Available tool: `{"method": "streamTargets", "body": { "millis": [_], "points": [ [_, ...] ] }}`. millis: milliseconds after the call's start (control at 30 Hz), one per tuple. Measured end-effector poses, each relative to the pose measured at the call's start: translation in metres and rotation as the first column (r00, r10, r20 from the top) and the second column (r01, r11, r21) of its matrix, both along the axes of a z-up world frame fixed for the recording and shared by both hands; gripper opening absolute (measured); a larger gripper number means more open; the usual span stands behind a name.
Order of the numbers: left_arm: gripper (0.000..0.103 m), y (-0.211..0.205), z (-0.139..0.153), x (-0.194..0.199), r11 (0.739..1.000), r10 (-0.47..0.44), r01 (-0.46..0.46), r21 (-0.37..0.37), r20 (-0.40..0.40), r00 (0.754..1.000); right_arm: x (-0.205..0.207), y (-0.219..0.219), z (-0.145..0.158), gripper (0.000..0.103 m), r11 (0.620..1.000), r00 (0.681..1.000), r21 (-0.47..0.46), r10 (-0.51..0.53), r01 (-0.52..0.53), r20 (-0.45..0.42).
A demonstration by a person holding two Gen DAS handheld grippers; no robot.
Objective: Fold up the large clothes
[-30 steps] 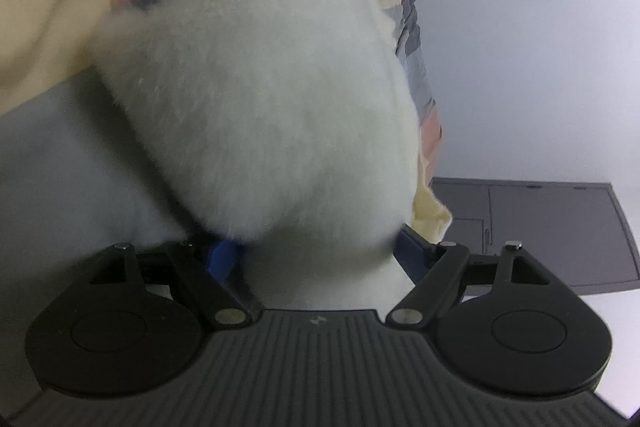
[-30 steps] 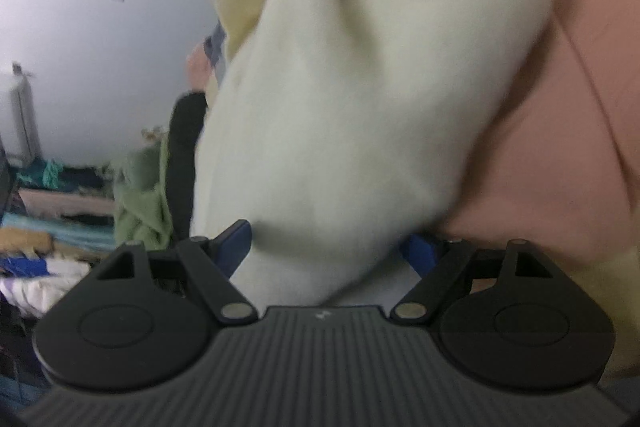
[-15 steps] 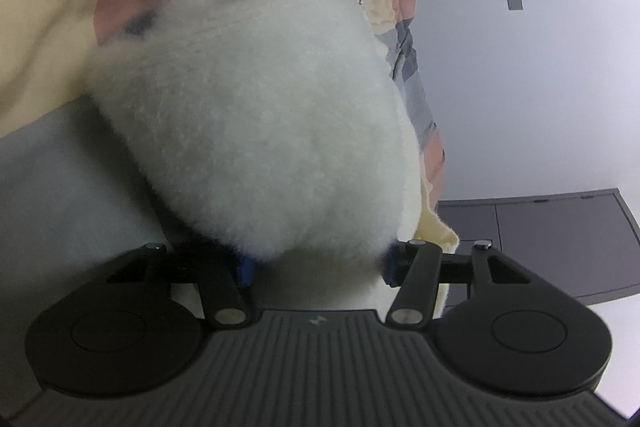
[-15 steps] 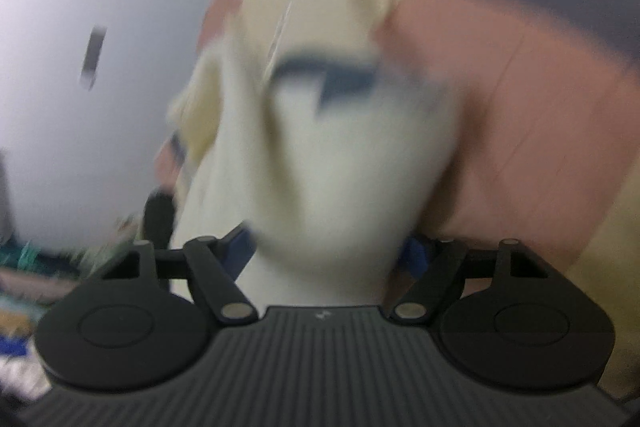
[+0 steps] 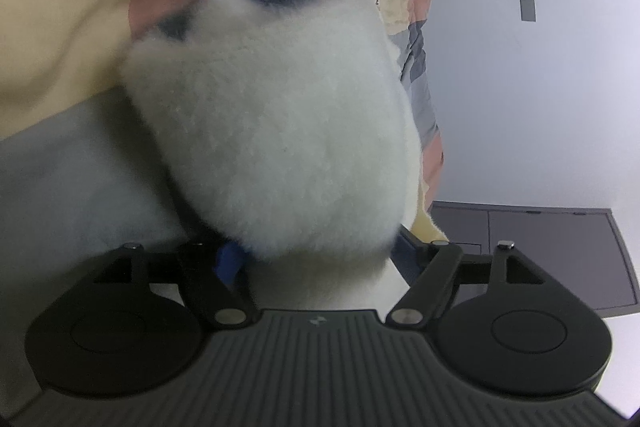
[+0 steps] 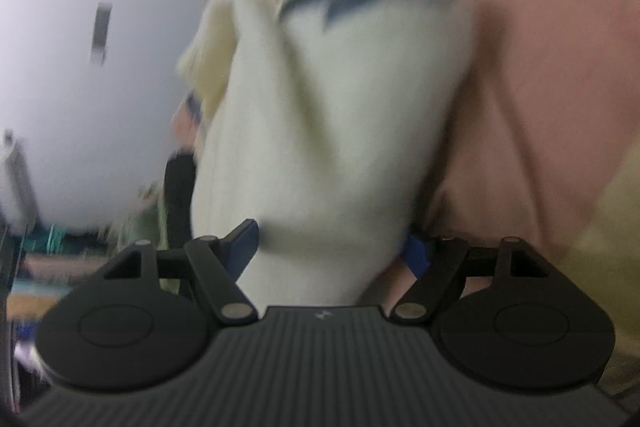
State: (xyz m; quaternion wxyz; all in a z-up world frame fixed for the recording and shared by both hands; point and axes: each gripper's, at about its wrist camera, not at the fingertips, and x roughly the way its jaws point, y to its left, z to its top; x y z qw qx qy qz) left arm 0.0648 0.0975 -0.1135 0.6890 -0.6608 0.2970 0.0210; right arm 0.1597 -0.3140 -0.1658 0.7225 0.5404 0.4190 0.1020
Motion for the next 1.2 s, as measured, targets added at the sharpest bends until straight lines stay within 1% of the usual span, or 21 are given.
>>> {"method": "streamTargets", "body": {
  "millis": [67,100,167,267,300,333,367,400,433,500,567,667,767,867,967,1100,1167,1200],
  "points": [
    [0.078,0.001,-0.003,0.003,1.000,0.001,-0.001,-0.008,0.003,1.000,0.007,0.007,0.000,0.078,0.999,0.999,0.005,0.046,-0.046,0.017],
    [0.078,0.004,-0.006,0.006,1.000,0.008,-0.008,-0.021,0.003,1.000,0.009,0.008,0.000,0.078,0.999,0.999,0.006,0.047,-0.048,0.017],
    [0.077,0.006,-0.008,0.007,0.999,0.021,-0.021,-0.037,0.006,1.000,0.014,0.006,-0.004,0.078,1.000,1.000,0.016,0.027,-0.027,0.011],
    [0.077,0.006,-0.007,0.011,1.000,0.021,-0.021,-0.017,0.012,1.000,0.019,0.003,-0.009,0.077,1.000,1.000,0.023,-0.001,0.001,0.012],
    [0.074,0.005,-0.007,0.011,1.000,0.026,-0.025,-0.010,0.011,1.000,0.017,0.004,-0.007,0.076,1.000,1.000,0.012,0.002,-0.002,0.019],
    [0.072,0.005,-0.006,0.011,1.000,0.031,-0.031,-0.001,0.011,0.999,0.016,0.005,-0.005,0.071,1.000,1.000,-0.007,0.006,-0.006,0.027],
    [0.068,0.004,-0.005,0.011,0.999,0.030,-0.031,0.014,0.014,0.999,0.015,0.007,-0.002,0.062,0.999,0.999,-0.033,0.013,-0.012,0.037],
    [0.062,0.003,-0.002,0.010,0.999,0.026,-0.027,0.037,0.020,0.999,0.015,0.008,0.001,0.058,0.998,0.999,-0.059,0.022,-0.019,0.049],
    [0.060,0.002,0.003,0.009,0.998,0.020,-0.022,0.067,0.028,0.999,0.013,0.008,0.005,0.048,0.996,0.997,-0.086,0.031,-0.025,0.066],
    [0.052,-0.001,0.012,0.006,0.993,0.015,-0.020,0.115,0.042,0.999,0.011,0.009,0.013,0.036,0.993,0.994,-0.113,0.038,-0.027,0.098],
    [0.047,-0.004,0.022,-0.001,0.988,0.017,-0.027,0.151,0.067,0.998,0.006,0.009,0.022,0.031,0.991,0.990,-0.134,0.046,-0.028,0.136],
    [0.042,-0.006,0.040,-0.015,0.978,0.013,-0.035,0.203,0.110,0.994,-0.002,0.011,0.037,0.030,0.981,0.980,-0.188,0.074,-0.039,0.185],
    [0.041,-0.008,0.057,-0.032,0.969,-0.009,-0.024,0.245,0.133,0.991,-0.013,0.013,0.053,0.030,0.972,0.969,-0.230,0.105,-0.052,0.224],
    [0.040,-0.012,0.076,-0.053,0.954,-0.042,0.001,0.300,0.128,0.991,-0.030,0.010,0.070,0.030,0.966,0.958,-0.251,0.132,-0.066,0.253],
    [0.040,-0.017,0.091,-0.078,0.947,-0.064,0.023,0.322,0.116,0.991,-0.046,0.005,0.085,0.030,0.961,0.949,-0.264,0.153,-0.078,0.277],
    [0.040,-0.022,0.106,-0.111,0.945,-0.082,0.044,0.324,0.105,0.991,-0.075,-0.004,0.100,0.030,0.960,0.939,-0.262,0.181,-0.103,0.294],
    [0.040,-0.032,0.113,-0.124,0.929,-0.093,0.058,0.366,0.080,0.992,-0.090,-0.007,0.105,0.030,0.955,0.937,-0.279,0.187,-0.102,0.296],
    [0.040,-0.034,0.113,-0.128,0.927,-0.094,0.063,0.369,0.066,0.993,-0.096,-0.007,0.107,0.030,0.953,0.936,-0.287,0.187,-0.099,0.297]
  ]
}}
